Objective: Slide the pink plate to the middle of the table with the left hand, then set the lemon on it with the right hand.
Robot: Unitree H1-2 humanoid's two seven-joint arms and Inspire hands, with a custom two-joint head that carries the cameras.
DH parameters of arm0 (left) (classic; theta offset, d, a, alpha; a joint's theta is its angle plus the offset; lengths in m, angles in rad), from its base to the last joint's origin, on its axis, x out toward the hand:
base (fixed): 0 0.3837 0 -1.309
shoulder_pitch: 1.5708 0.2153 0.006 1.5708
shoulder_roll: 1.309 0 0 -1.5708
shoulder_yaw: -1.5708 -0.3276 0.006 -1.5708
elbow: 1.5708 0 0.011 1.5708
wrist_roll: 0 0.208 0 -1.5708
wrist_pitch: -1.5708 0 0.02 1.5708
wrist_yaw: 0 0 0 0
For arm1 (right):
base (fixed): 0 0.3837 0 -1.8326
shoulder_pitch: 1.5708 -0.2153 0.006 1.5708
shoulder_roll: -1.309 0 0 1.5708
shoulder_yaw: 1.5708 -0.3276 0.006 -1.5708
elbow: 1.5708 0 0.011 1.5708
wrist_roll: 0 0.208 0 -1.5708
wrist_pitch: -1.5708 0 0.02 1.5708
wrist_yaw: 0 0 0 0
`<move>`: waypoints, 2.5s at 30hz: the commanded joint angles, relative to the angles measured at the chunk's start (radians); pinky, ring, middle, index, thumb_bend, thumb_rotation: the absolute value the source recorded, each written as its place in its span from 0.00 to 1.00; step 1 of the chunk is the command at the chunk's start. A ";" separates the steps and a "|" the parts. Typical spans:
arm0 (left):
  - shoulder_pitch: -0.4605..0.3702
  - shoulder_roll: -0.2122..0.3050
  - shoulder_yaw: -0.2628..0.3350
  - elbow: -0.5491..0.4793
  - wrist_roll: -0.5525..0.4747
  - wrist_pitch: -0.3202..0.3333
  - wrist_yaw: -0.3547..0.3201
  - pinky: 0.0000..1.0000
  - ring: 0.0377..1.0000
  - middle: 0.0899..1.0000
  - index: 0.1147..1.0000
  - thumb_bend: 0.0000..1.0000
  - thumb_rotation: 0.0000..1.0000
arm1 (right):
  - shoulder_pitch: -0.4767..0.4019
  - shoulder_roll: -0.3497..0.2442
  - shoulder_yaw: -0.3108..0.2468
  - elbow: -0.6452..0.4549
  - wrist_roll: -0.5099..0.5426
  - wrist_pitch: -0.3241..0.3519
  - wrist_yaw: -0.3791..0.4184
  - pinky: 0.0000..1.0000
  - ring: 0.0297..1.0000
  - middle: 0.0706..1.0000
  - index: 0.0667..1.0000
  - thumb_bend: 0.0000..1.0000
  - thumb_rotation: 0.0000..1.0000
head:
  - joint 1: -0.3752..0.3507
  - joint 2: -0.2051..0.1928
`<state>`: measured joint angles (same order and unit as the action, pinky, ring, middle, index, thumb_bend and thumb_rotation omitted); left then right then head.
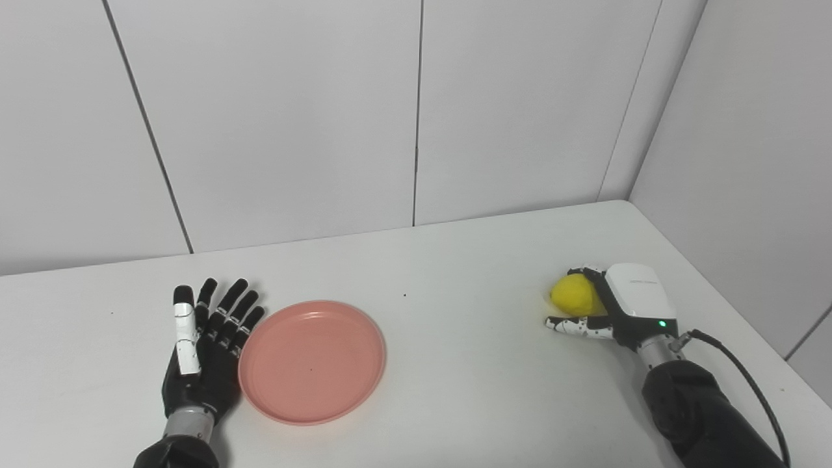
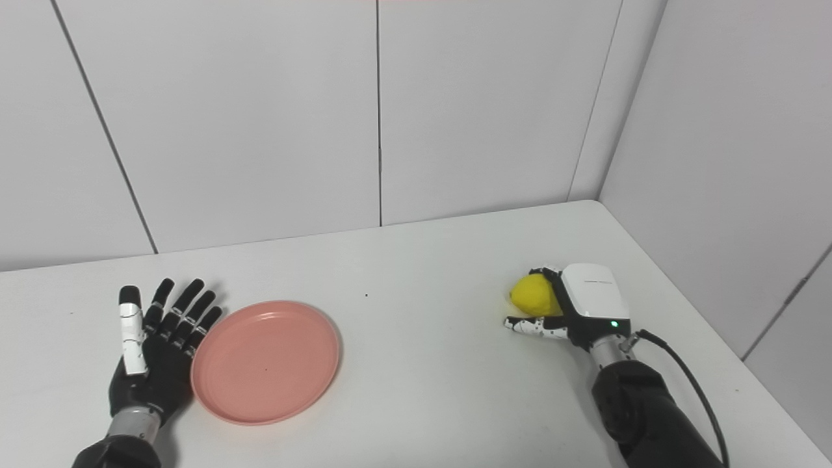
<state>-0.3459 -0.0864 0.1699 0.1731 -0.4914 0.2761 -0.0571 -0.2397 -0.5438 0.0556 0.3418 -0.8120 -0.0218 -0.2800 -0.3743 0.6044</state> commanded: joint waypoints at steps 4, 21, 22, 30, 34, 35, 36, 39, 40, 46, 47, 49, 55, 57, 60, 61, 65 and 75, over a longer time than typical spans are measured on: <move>0.021 -0.007 -0.013 -0.002 0.017 0.061 0.026 0.84 0.83 0.81 0.96 0.85 0.73 | -0.051 -0.017 0.027 0.065 0.029 -0.038 -0.036 0.29 0.33 0.38 0.44 0.67 0.44 | 0.002 0.001; 0.019 -0.003 -0.019 0.007 0.020 0.057 0.020 0.85 0.83 0.80 0.97 0.83 0.75 | -0.047 -0.043 0.071 0.077 0.098 -0.060 -0.052 0.25 0.29 0.32 0.38 0.61 0.57 | 0.003 0.001; 0.020 -0.004 -0.020 0.005 0.023 0.057 0.023 0.85 0.83 0.80 0.97 0.83 0.75 | -0.045 -0.046 0.072 0.065 0.100 -0.059 -0.048 0.25 0.29 0.33 0.39 0.61 0.57 | 0.003 0.001; 0.025 -0.015 -0.024 -0.003 0.029 0.061 0.037 0.83 0.81 0.79 0.95 0.85 0.74 | -0.043 -0.064 0.061 -0.027 0.098 -0.065 -0.027 0.19 0.22 0.25 0.30 0.62 0.55 | 0.014 0.003; 0.027 -0.021 -0.028 -0.005 0.037 0.060 0.042 0.83 0.81 0.79 0.95 0.84 0.76 | -0.045 -0.069 0.051 -0.094 0.096 -0.052 0.001 0.19 0.23 0.27 0.32 0.62 0.54 | 0.022 0.004; 0.028 -0.023 -0.030 -0.007 0.039 0.060 0.044 0.83 0.81 0.80 0.95 0.83 0.76 | -0.045 -0.069 0.048 -0.118 0.094 -0.049 0.009 0.19 0.23 0.27 0.32 0.62 0.53 | 0.026 0.005; 0.030 -0.024 -0.032 -0.009 0.040 0.060 0.045 0.83 0.81 0.79 0.95 0.83 0.77 | -0.047 -0.069 0.046 -0.136 0.089 -0.052 0.009 0.19 0.23 0.27 0.33 0.61 0.52 | 0.029 0.006; 0.033 -0.032 -0.036 -0.012 0.039 0.058 0.048 0.84 0.81 0.80 0.95 0.82 0.77 | -0.056 -0.073 0.045 -0.170 0.078 -0.069 0.011 0.17 0.20 0.25 0.31 0.61 0.48 | 0.049 0.008; 0.034 -0.036 -0.037 -0.014 0.039 0.058 0.050 0.84 0.82 0.80 0.96 0.82 0.77 | -0.062 -0.074 0.045 -0.183 0.077 -0.073 0.015 0.16 0.20 0.24 0.30 0.61 0.48 | 0.052 0.008; 0.040 -0.065 -0.047 -0.031 0.053 0.059 0.074 0.83 0.81 0.78 0.95 0.78 0.79 | -0.091 -0.081 0.054 -0.245 0.067 -0.094 0.044 0.15 0.18 0.22 0.26 0.60 0.48 | 0.103 0.010; 0.041 -0.071 -0.049 -0.033 0.058 0.059 0.078 0.82 0.80 0.77 0.94 0.78 0.79 | -0.100 -0.078 0.057 -0.255 0.068 -0.098 0.052 0.15 0.18 0.22 0.27 0.60 0.49 | 0.122 0.009; 0.044 -0.080 -0.052 -0.036 0.066 0.059 0.085 0.81 0.80 0.77 0.93 0.78 0.79 | -0.116 -0.071 0.061 -0.274 0.072 -0.102 0.071 0.16 0.18 0.22 0.27 0.60 0.50 | 0.142 0.009; 0.051 -0.109 -0.059 -0.047 0.074 0.059 0.099 0.81 0.80 0.78 0.92 0.77 0.78 | -0.165 -0.046 0.081 -0.332 0.075 -0.108 0.131 0.16 0.19 0.24 0.29 0.61 0.51 | 0.195 0.008; 0.053 -0.117 -0.062 -0.048 0.081 0.058 0.103 0.81 0.79 0.77 0.92 0.78 0.78 | -0.179 -0.033 0.088 -0.347 0.074 -0.110 0.144 0.17 0.20 0.24 0.30 0.61 0.48 | 0.213 0.008; 0.055 -0.127 -0.069 -0.047 0.089 0.055 0.109 0.79 0.79 0.77 0.91 0.79 0.78 | -0.200 -0.015 0.102 -0.364 0.064 -0.117 0.162 0.17 0.20 0.25 0.31 0.60 0.48 | 0.233 0.007; 0.056 -0.130 -0.074 -0.047 0.095 0.051 0.109 0.79 0.79 0.77 0.91 0.80 0.78 | -0.210 -0.008 0.110 -0.367 0.057 -0.122 0.165 0.17 0.20 0.25 0.31 0.60 0.48 | 0.249 0.006; 0.057 -0.136 -0.085 -0.034 0.104 0.035 0.106 0.81 0.79 0.77 0.92 0.82 0.78 | -0.245 0.027 0.138 -0.378 0.044 -0.133 0.189 0.17 0.20 0.25 0.31 0.61 0.47 | 0.268 0.002; 0.057 -0.151 -0.099 -0.012 0.111 0.004 0.118 0.80 0.78 0.76 0.91 0.83 0.78 | -0.282 0.106 0.196 -0.398 0.034 -0.151 0.249 0.19 0.22 0.26 0.32 0.62 0.47 | 0.326 -0.004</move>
<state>-0.3147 -0.1875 0.0742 0.1330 -0.4017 0.2617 0.0291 -0.4723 -0.4327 0.2629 -0.0167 -0.7764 -0.1562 -0.0330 -0.0507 0.6013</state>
